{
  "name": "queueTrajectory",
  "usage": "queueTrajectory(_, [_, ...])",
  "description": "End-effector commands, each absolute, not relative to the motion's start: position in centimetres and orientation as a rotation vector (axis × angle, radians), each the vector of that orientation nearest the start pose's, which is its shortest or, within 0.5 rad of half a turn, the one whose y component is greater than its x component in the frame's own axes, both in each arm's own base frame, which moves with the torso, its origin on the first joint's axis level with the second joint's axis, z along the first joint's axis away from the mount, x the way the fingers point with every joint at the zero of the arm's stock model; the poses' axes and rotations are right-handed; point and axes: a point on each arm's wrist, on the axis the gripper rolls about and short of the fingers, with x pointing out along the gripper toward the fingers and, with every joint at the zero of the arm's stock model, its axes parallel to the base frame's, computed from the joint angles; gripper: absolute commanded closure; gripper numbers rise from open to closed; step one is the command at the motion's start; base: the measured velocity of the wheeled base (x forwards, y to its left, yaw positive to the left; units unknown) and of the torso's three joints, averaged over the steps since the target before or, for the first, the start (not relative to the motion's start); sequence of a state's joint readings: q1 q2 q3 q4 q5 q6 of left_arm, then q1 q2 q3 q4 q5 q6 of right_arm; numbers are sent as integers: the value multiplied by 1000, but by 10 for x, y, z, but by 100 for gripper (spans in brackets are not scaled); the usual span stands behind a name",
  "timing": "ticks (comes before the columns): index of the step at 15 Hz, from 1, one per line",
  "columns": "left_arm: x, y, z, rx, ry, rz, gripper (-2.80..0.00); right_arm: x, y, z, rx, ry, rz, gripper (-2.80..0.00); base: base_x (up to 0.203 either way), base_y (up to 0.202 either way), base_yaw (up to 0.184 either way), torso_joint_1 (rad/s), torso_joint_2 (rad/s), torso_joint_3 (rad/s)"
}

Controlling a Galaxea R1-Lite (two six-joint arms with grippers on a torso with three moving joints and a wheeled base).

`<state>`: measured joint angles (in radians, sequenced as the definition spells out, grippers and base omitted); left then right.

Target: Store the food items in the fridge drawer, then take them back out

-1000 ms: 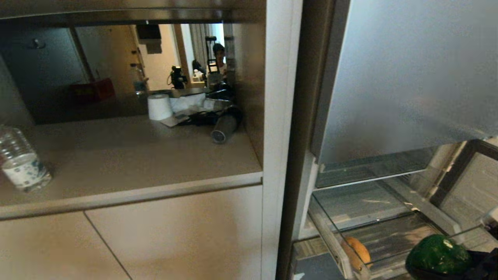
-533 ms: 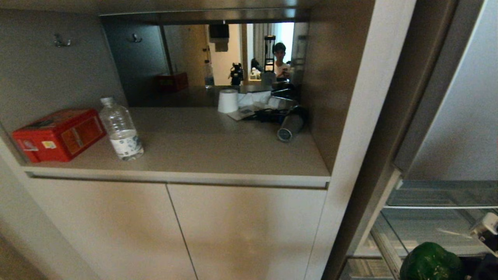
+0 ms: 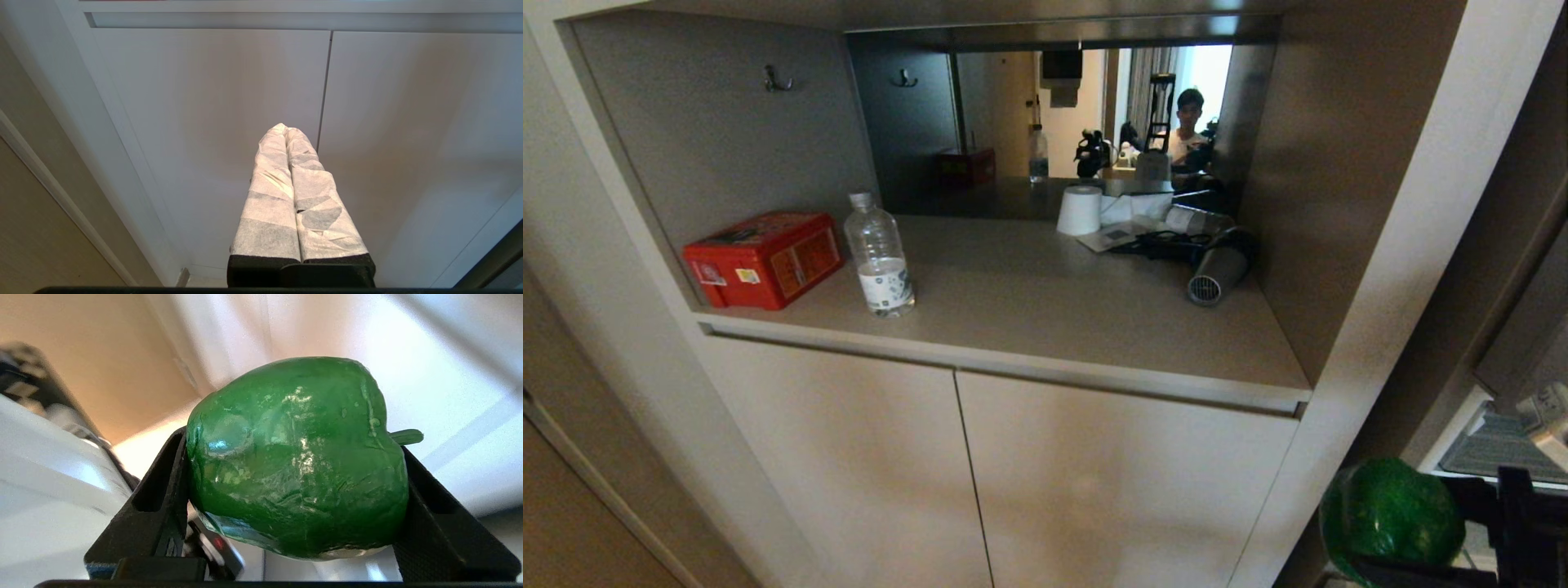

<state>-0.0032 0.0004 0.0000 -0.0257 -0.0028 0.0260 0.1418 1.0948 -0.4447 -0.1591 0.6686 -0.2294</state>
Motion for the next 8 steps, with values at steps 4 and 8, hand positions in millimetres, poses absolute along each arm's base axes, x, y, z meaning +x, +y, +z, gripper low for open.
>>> queueTrajectory(4, [-22,0,75,26,-14,-6,0,186,62,195,-64,422,956,0,0,0,0,0,0,0])
queueTrajectory(8, [-22,0,75,26,-14,-6,0,226,102,199,-67,469,974,0,0,0,0,0,0,0])
